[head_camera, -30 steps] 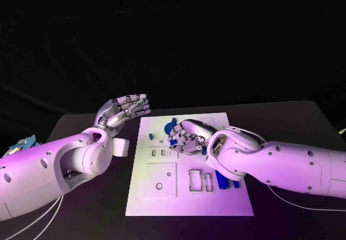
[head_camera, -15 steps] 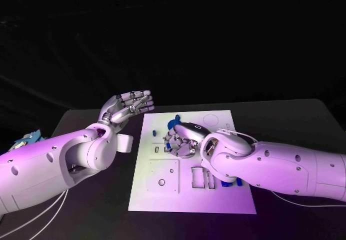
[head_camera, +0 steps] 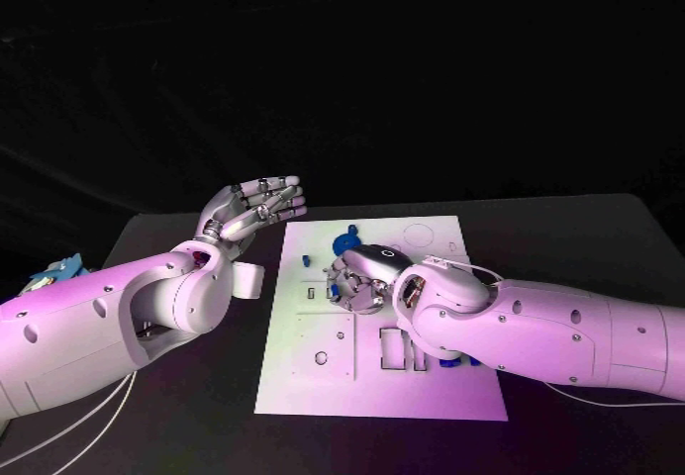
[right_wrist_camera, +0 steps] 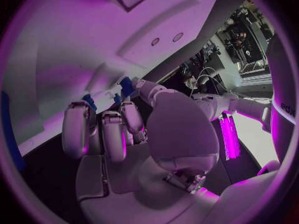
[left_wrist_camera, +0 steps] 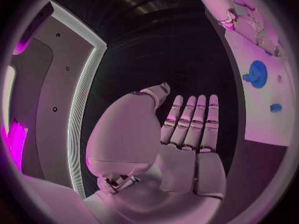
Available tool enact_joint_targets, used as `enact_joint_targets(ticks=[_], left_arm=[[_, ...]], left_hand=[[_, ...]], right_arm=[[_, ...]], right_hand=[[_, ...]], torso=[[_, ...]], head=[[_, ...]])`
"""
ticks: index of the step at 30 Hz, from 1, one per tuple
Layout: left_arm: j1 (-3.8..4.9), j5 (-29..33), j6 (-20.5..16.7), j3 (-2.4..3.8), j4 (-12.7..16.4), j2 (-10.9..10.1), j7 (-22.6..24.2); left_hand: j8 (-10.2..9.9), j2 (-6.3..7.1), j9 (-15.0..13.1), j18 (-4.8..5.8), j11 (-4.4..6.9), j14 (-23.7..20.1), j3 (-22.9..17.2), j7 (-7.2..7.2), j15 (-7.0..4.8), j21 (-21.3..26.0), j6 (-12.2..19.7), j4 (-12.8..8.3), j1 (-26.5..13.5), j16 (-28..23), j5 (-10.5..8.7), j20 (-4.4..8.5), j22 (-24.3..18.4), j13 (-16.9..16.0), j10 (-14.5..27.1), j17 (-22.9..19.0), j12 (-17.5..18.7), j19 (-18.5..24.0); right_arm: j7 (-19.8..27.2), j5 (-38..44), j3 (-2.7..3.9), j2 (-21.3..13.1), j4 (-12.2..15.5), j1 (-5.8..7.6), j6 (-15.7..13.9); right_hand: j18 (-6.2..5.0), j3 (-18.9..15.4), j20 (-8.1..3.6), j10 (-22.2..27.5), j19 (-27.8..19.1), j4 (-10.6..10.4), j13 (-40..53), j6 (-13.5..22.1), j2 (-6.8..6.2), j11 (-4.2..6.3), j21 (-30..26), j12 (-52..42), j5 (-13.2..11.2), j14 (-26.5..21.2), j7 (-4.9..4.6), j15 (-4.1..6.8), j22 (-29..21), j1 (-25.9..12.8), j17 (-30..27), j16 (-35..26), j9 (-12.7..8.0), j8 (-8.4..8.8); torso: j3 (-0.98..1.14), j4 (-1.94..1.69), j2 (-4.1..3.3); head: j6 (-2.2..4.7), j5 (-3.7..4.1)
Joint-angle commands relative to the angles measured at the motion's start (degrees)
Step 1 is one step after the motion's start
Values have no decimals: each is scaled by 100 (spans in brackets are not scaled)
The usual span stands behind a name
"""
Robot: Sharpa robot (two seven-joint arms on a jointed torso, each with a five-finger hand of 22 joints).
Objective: Assemble the parts on the task board
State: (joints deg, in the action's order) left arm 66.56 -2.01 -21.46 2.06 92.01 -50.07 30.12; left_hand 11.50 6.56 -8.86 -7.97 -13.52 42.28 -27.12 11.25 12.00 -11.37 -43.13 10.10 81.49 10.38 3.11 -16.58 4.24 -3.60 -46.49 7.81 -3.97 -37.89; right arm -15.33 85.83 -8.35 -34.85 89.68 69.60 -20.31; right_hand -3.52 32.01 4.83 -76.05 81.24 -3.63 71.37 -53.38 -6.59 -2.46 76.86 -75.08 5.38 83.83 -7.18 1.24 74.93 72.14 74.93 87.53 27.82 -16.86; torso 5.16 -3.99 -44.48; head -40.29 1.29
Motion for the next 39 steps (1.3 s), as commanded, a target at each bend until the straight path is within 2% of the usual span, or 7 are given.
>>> enact_joint_targets(ticks=[1,6,19,25,28,36,39], left_arm=[[4,-4,108,3,15,-3,33],[4,-4,109,3,18,-10,32],[4,-4,113,3,15,-16,29],[4,-4,114,3,15,-19,28],[4,-4,114,3,14,-21,27],[4,-4,115,3,8,-20,26],[4,-4,115,3,6,-19,27]], left_hand=[[-24,21,8,-1,1,-13,-9,427,15,22,1,-19,-45,-23,-11,-10,-5,2,10,-6,34,18],[-24,21,8,-1,1,-13,-9,427,15,22,1,-19,-45,-23,-11,-10,-5,2,10,-6,34,18],[-24,21,8,-1,1,-13,-9,427,15,22,1,-19,-45,-23,-11,-10,-5,2,10,-6,34,18],[-24,21,8,-1,1,-13,-9,427,15,22,1,-19,-45,-23,-11,-10,-5,2,10,-6,34,18],[-24,21,8,-1,1,-13,-9,427,15,22,1,-19,-45,-23,-11,-10,-5,2,10,-6,34,18],[-24,21,8,-1,1,-13,-9,427,15,22,1,-19,-45,-23,-11,-10,-5,2,10,-6,34,18],[-24,21,8,-1,1,-13,-9,427,15,22,1,-19,-45,-23,-11,-10,-5,2,10,-6,34,18]], right_arm=[[-78,195,-1,15,-35,-15,112],[-73,204,-3,30,-73,-26,110],[-102,234,-7,70,-187,-39,82],[-98,256,-9,79,-243,-42,81],[-85,261,-10,76,-245,-42,82],[-44,267,-10,79,-222,-42,77],[-34,268,-11,81,-218,-42,74]], right_hand=[[-16,-17,-26,33,7,-18,1,-13,22,24,-36,37,-17,481,44,42,291,13,889,23,315,-255],[-19,-20,-27,38,1,-19,-4,-8,13,25,-45,43,-18,483,43,43,283,5,896,26,316,-258],[-26,-25,-28,88,-20,-31,-56,70,-36,11,-85,94,-26,478,21,37,255,-40,879,18,307,-249],[-30,-2,10,211,-36,-43,-161,320,-125,-70,-127,197,-40,477,-79,-25,237,-84,875,14,242,-146],[-29,0,31,249,-37,-41,-191,386,-168,-99,-133,224,-47,476,-113,-50,238,-94,873,12,215,-108],[-33,-25,68,285,-44,-55,-209,466,-262,-143,-154,239,-68,473,-159,-89,231,-136,866,8,171,-55],[-33,-45,79,292,-44,-71,-212,481,-294,-153,-157,240,-79,473,-169,-100,232,-164,866,8,158,-43]], torso=[[-2,-4,4],[0,6,2],[3,1,5],[6,-1,1],[5,-6,0],[1,1,4],[-1,3,5]], head=[[-9,-4],[-12,-11],[-30,-10],[-53,-1],[-39,0],[-28,-8],[-44,-6]])
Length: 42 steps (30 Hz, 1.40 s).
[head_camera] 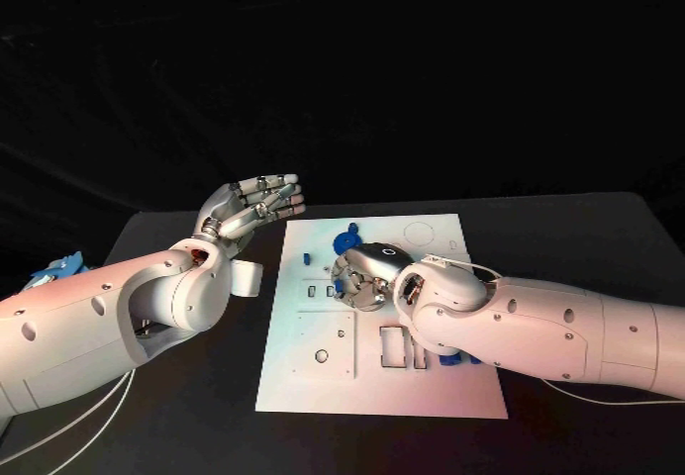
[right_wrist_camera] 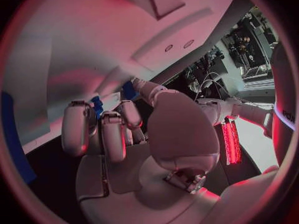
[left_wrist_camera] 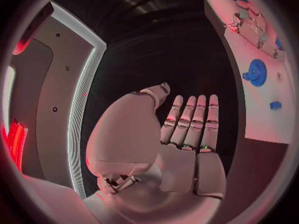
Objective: Assemble the parts on the task board
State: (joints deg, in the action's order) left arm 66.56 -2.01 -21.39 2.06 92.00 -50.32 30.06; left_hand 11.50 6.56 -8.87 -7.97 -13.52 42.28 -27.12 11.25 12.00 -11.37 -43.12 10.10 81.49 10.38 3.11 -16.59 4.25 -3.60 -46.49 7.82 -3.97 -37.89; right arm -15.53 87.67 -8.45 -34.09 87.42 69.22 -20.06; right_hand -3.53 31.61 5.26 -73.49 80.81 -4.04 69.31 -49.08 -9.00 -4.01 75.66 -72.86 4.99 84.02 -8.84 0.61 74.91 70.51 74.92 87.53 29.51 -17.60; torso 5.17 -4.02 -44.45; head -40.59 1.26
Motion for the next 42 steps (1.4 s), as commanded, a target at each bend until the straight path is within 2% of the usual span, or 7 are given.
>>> enact_joint_targets(ticks=[1,11,17,23,29,37,42], left_arm=[[4,-4,108,3,6,6,33],[4,-4,111,3,3,5,30],[4,-23,136,2,-12,5,-5],[4,-164,134,2,-53,7,-167],[4,-661,202,2,-168,13,-679],[6,-1992,705,2,-440,65,-1806],[11,-2946,1099,3,-552,118,-2702]], left_hand=[[-24,21,9,-2,1,-13,-9,427,15,22,1,-19,-45,-23,-11,-10,-6,2,10,-7,34,18],[-24,21,9,-2,1,-13,-9,427,15,22,1,-19,-45,-23,-11,-10,-6,2,10,-7,34,18],[-32,28,12,1,1,-9,-33,423,16,30,-3,-44,-65,-38,-11,-10,-12,3,18,-8,36,22],[11,43,-21,-160,65,227,-129,335,-65,-209,-224,-117,-196,30,-10,4,66,-7,-173,43,19,-424],[170,102,-93,-272,315,1545,-114,214,-448,-871,-588,-84,-470,818,5,272,320,-91,-999,468,-259,-1446],[457,233,-352,-252,855,3567,0,-181,-1129,-2463,-1072,167,-751,3162,-3,1019,1117,-394,-2514,2133,-756,-2931],[804,232,-747,-233,966,4020,313,-342,-1277,-3834,-1087,299,-761,6346,46,1195,2012,-1589,-2457,5633,-2105,-2834]], right_arm=[[-12,85,-1,4,10,-5,50],[26,98,-2,-4,37,-5,-69],[157,77,-2,-10,56,-6,-364],[398,-49,-2,-70,141,-6,-882],[990,-760,11,-369,463,53,-1377],[1451,-3095,100,-1074,875,403,-1052],[1703,-3930,119,-1519,953,689,-846]], right_hand=[[-33,-12,39,36,-2,-35,-5,53,-64,-1,-41,16,-39,452,-5,-39,233,-8,865,7,-15,32],[-42,-214,70,61,-16,-149,-21,81,-223,-22,-79,20,-66,444,-17,-61,219,-158,840,-5,-59,55],[-45,-681,138,107,-29,-361,-25,588,-361,-131,-129,6,-149,439,-141,-148,210,-200,830,-12,-241,427],[-46,-1569,260,133,-21,-716,-22,774,-170,-252,-149,-43,-126,438,-272,-259,233,143,844,-5,-483,809],[-89,-1920,261,146,-109,-901,-33,655,30,-250,-318,-60,163,404,-268,-261,128,554,722,-57,-585,903],[-97,-1845,189,45,-108,-978,56,230,195,-149,-366,-154,447,407,-154,-176,114,741,711,-68,-569,688],[-95,-1855,142,43,-96,-1059,48,6,210,-88,-370,-154,485,405,-84,-124,125,700,693,-78,-519,490]], torso=[[-3,7,2],[-1,0,-1],[0,5,2],[1,-2,7],[-13,16,30],[-28,59,96],[-45,98,156]], head=[[-17,-8],[-41,-7],[-62,-69],[-57,-71],[-82,-103],[-77,-118],[-96,-136]])
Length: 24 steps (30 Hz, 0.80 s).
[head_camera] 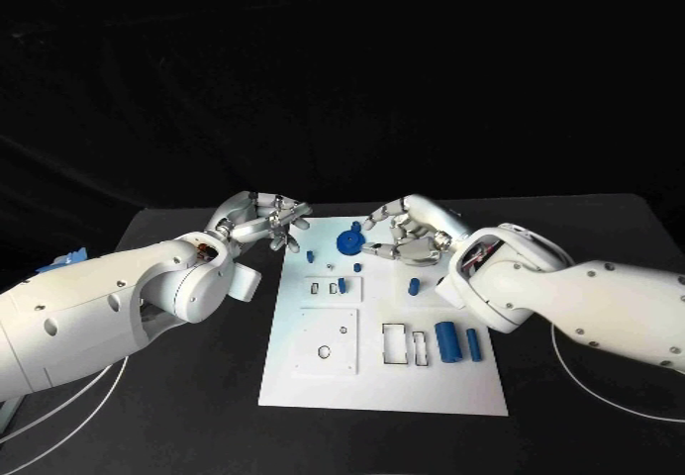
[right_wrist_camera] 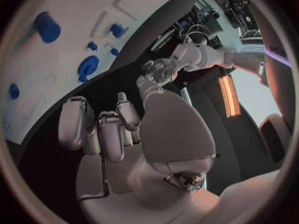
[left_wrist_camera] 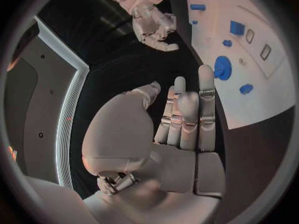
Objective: Assemble the parts on the task board
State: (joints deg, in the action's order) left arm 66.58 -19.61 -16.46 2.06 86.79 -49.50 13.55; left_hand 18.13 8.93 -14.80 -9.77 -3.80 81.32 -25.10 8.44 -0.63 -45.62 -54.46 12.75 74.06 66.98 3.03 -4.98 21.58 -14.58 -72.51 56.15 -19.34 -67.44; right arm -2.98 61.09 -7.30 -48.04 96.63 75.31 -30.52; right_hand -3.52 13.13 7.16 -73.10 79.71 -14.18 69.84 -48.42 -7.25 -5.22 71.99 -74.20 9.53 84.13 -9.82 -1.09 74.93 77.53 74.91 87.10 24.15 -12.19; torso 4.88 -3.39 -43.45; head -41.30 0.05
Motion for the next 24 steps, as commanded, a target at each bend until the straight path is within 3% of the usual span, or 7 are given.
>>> enact_joint_targets(ticks=[1,3,7,8,10,17,24], left_arm=[[17,-1404,720,4,-48,54,-1269],[55,-1737,914,4,-79,91,-1615],[179,-2345,1372,3,-127,186,-2368],[232,-2548,1502,2,-145,233,-2643],[283,-2708,1597,2,-168,282,-2858],[486,-3224,1926,-19,-337,574,-3642],[597,-3565,2209,-75,-461,850,-4140]], left_hand=[[346,8,-341,1,56,280,224,-113,-61,-980,121,111,-35,1119,-32,47,881,-1034,384,1332,-1214,16],[451,-52,-431,39,87,311,265,-87,-26,-1210,130,246,-139,1229,-6,51,1195,-1250,441,1505,-1489,-20],[1426,-235,-1227,178,205,531,400,-234,-130,-2217,405,393,-478,1668,2,116,2445,-3656,360,2153,-4116,-207],[1664,-249,-1418,202,247,242,394,-288,-173,-2373,446,404,-517,1108,7,141,2655,-4084,230,1156,-4534,-259],[1919,-270,-1639,236,296,284,380,-337,-217,-2532,512,403,-589,1043,1,182,2880,-4490,80,1085,-4912,-322],[2393,-283,-2103,272,367,328,442,-425,-285,-2728,627,415,-961,1003,-5,237,3142,-4780,-8,1005,-5213,-378],[2498,-253,-2267,274,368,332,602,-420,-285,-2757,751,419,-1295,998,-6,244,3168,-4687,85,976,-5165,-356]], right_arm=[[475,-1377,6,-200,32,130,216],[502,-1497,8,-306,15,198,235],[514,-1640,9,-473,-70,287,244],[509,-1671,10,-521,-108,307,243],[501,-1688,10,-554,-137,319,244],[422,-1682,9,-631,-230,343,248],[349,-1628,8,-656,-268,348,250]], right_hand=[[-95,-9,-53,4,17,-57,-6,-82,40,41,-2,-20,33,394,22,52,125,-9,693,-36,26,-75],[-94,-10,-65,4,21,-78,-11,-122,50,56,-1,-17,42,396,39,66,130,-18,698,-35,49,-127],[-95,-11,-69,14,20,-85,-24,-130,53,59,-6,-7,45,394,43,69,127,-21,690,-39,55,-141],[-95,-11,-69,14,20,-85,-24,-130,53,59,-6,-7,45,394,43,69,127,-21,690,-39,55,-141],[-97,-13,-71,22,15,-89,-33,-133,53,61,-15,0,47,391,45,71,121,-24,676,-45,58,-147],[-101,-26,-76,35,6,-105,-49,-129,41,65,-35,14,55,388,48,75,108,-41,665,-50,65,-160],[-103,-38,-80,43,1,-119,-60,-116,30,67,-47,23,57,385,50,78,102,-55,651,-57,69,-166]], torso=[[-17,37,66],[-19,41,84],[-18,44,108],[-14,47,119],[-13,42,133],[-2,43,153],[-3,53,131]], head=[[-29,-22],[-42,-32],[-54,-42],[-64,-52],[-82,-60],[-103,-76],[-92,-66]])
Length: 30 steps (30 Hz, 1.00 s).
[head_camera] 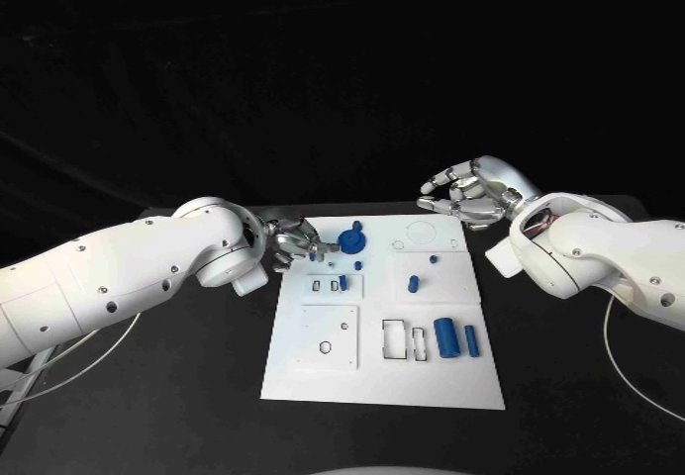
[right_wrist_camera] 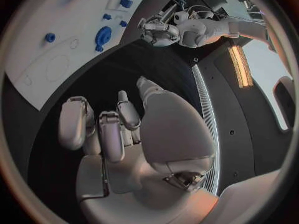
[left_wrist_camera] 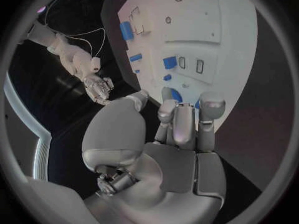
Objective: Assemble the parts on the task board
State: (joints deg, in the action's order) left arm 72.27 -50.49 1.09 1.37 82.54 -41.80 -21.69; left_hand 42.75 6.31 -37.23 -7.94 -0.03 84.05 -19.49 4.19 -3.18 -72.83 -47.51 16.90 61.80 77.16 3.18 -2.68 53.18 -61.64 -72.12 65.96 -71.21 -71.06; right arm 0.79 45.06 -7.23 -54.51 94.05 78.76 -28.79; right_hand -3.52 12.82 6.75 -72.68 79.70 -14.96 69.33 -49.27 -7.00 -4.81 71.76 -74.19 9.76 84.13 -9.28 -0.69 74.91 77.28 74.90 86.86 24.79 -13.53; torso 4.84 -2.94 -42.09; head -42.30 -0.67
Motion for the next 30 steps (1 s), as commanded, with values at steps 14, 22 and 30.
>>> enact_joint_targets(ticks=[14,22,30], left_arm=[[265,-726,818,-217,-455,636,-1068],[294,-732,924,-257,-554,811,-1062],[297,-708,1075,-319,-677,988,-1069]], left_hand=[[193,16,-214,93,23,59,344,-38,-55,-64,48,1,-377,-15,-23,27,45,36,57,-28,10,15],[206,12,-230,95,26,58,363,-42,-58,-70,49,1,-388,-16,-24,29,57,119,111,-33,64,10],[179,-26,-253,98,20,56,391,-31,-57,-79,133,-6,-354,-17,-18,33,72,215,187,-41,137,10]], right_arm=[[-181,144,-3,-27,-73,5,95],[-213,186,-6,-12,-91,4,91],[-242,212,-9,0,-115,3,94]], right_hand=[[-136,-36,-49,83,-77,-46,-104,23,-44,30,-175,103,20,353,-2,45,-3,-17,529,-90,18,-50],[-139,-40,-50,89,-84,-58,-111,33,-41,29,-189,110,19,350,-3,45,-11,-24,520,-95,21,-56],[-142,-43,-51,97,-93,-71,-119,39,-34,29,-207,119,21,346,-3,45,-23,-33,507,-102,25,-62]], torso=[[-7,-4,-11],[-11,-6,-18],[-15,-11,-31]], head=[[-18,-11],[-41,7],[-63,19]])
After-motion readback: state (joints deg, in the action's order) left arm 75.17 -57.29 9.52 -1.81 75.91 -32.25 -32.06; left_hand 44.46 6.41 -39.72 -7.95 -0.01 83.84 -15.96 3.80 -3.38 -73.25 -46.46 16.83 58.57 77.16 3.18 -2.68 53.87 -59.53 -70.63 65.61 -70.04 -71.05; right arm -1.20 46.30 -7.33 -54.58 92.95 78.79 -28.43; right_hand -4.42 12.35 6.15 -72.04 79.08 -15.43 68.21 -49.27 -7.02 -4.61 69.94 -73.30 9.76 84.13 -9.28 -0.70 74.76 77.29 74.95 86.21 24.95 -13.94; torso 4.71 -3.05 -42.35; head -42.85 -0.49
